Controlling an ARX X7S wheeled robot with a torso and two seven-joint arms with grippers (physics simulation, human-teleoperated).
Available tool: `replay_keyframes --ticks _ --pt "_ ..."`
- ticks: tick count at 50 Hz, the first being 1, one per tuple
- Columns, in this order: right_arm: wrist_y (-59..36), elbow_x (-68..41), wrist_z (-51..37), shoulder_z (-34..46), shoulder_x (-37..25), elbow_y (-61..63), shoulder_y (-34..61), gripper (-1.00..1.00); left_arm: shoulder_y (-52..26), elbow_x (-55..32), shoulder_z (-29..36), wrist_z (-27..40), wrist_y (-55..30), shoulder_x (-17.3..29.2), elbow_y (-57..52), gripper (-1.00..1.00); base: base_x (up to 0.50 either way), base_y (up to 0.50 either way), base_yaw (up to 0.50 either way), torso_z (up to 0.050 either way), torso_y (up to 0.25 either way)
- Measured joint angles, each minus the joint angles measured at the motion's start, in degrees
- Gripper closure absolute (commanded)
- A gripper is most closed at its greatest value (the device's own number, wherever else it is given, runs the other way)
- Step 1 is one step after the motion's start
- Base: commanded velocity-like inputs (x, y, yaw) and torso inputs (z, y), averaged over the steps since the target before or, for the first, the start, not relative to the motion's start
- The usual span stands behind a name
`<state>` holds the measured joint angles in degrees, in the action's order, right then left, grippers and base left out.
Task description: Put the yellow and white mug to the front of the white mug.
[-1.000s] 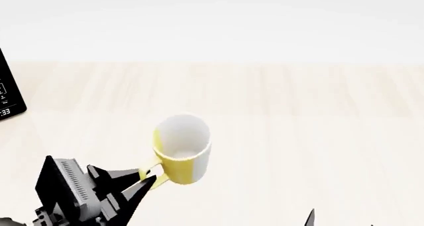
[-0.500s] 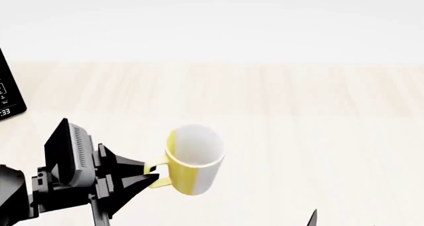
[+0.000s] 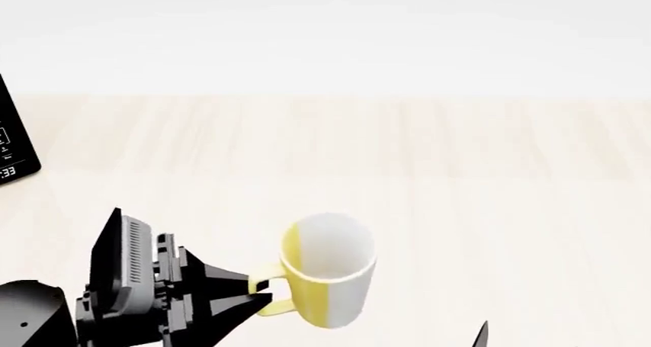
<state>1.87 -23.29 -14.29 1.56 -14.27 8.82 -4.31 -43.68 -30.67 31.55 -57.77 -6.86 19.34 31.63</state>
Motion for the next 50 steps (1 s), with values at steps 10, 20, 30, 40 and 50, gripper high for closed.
replay_keyframes --ticks 10,20,30,40,50 --pt "0.2 -0.1 -0.2 0.2 -0.2 0.1 -0.1 -1.00 0.2 -1.6 -1.0 -2.0 2.4 -2.2 5.0 1.00 0.00 0.00 0.00 0.000 0.000" --pt "0.3 -0.3 -0.4 0.3 -0.3 0.2 -0.2 -1.00 0.1 -2.0 -1.6 -4.0 5.9 -4.1 11.2 1.00 0.00 0.00 0.00 0.000 0.001" --pt "0.5 -0.5 -0.5 0.4 -0.5 0.4 -0.3 -1.00 0.3 -0.2 -0.7 -4.3 9.5 -5.3 15.3 1.00 0.00 0.00 0.00 0.000 0.000" --pt "0.5 -0.6 -0.6 0.7 -0.7 0.3 -0.2 -1.00 -0.3 2.6 0.4 -4.4 14.7 -6.9 22.0 1.00 0.00 0.00 0.00 0.000 0.000" --pt "0.5 -0.7 -0.8 0.9 -0.8 0.3 -0.1 -1.00 -2.6 4.7 0.5 -5.7 22.3 -10.0 34.2 1.00 0.00 0.00 0.00 0.000 0.001"
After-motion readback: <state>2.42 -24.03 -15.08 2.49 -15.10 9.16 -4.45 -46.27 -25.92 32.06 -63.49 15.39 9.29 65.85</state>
